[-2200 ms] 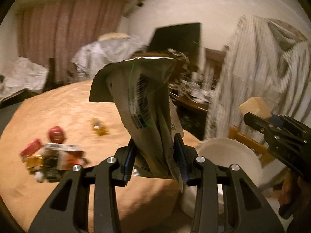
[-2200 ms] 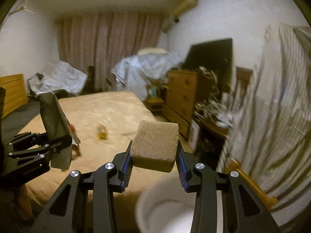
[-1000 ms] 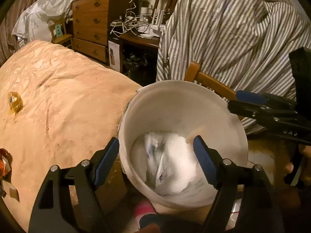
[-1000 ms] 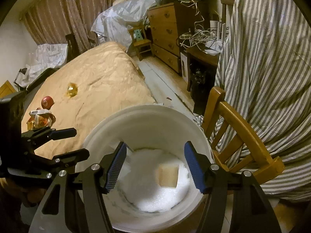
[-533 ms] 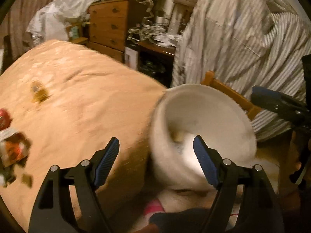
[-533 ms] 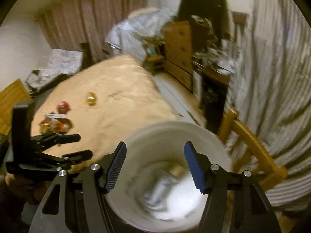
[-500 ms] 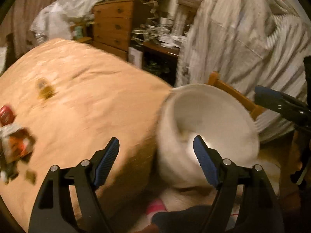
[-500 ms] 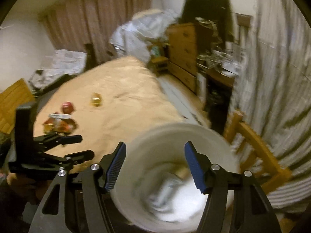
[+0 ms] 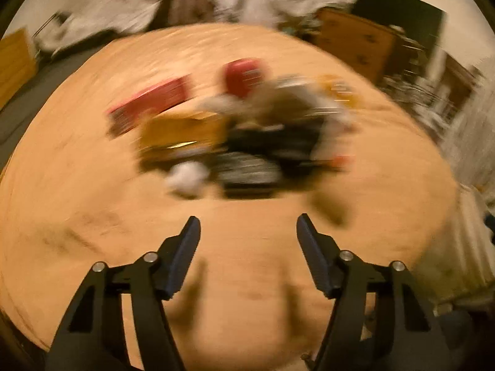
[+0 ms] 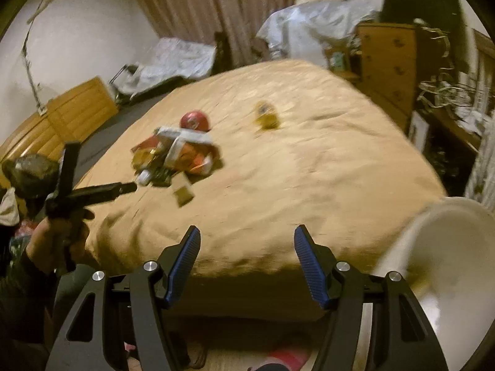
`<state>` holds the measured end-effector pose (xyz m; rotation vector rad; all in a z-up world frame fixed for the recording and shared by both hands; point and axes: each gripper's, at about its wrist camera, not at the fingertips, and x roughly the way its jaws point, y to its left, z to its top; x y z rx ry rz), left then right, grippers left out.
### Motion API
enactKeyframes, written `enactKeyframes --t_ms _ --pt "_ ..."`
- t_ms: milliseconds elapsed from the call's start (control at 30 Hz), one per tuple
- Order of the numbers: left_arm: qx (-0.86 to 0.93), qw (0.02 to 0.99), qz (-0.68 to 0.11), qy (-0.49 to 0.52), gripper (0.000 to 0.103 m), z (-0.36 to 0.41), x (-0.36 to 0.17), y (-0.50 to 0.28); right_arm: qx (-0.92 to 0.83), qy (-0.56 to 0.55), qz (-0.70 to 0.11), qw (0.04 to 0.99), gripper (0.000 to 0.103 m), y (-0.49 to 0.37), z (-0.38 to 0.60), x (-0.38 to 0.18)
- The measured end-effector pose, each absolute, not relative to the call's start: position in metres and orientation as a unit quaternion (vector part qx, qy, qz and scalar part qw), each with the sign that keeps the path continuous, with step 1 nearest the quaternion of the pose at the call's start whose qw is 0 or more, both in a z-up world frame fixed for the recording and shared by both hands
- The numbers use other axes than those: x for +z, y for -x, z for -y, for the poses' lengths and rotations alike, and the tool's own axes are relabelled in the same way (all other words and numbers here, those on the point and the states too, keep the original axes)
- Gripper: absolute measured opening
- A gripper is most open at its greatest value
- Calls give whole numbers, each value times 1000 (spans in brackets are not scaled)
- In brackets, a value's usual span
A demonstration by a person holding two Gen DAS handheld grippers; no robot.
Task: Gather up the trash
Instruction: 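Grasp the white sock with the left tool while the right tool grasps another sponge block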
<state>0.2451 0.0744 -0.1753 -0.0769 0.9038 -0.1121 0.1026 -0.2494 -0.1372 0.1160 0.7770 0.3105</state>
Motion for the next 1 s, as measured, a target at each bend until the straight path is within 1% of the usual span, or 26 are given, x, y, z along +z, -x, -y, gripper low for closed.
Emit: enactKeyframes --t_ms 33,100,300,400,467,533,567,633,700,833,1000 --pt "-43 894 -444 44 52 -88 -183 -253 156 -51 -381 910 64 -108 241 -142" --pt "-38 888 -456 52 48 -104 -195 -265 167 -42 -388 905 63 -121 221 -150" --pt "-53 887 -457 31 47 -107 -208 -294 202 -15 -408 890 56 -164 163 -174" --pt "-58 890 -452 25 47 -108 -208 -303 218 4 -417 882 55 -190 130 -186" --pt "-58 891 -450 15 34 -108 -210 -306 225 15 -422 878 53 -208 110 -194" --pt "-57 891 -450 12 29 -108 -210 -309 228 31 -426 875 51 -228 87 -203" --pt "-61 891 -450 13 27 -108 -209 -307 230 37 -427 874 47 -235 78 -207" --pt "-64 890 -451 13 26 -111 -207 -302 234 51 -432 870 42 -251 58 -217" --pt "-68 889 -453 20 26 -115 -208 -293 237 65 -437 865 29 -259 44 -225" --pt "-75 883 -463 34 26 -125 -204 -265 239 67 -438 864 28 -257 38 -227" --pt "-108 872 -477 37 27 -128 -204 -225 243 72 -452 855 28 -232 40 -223"
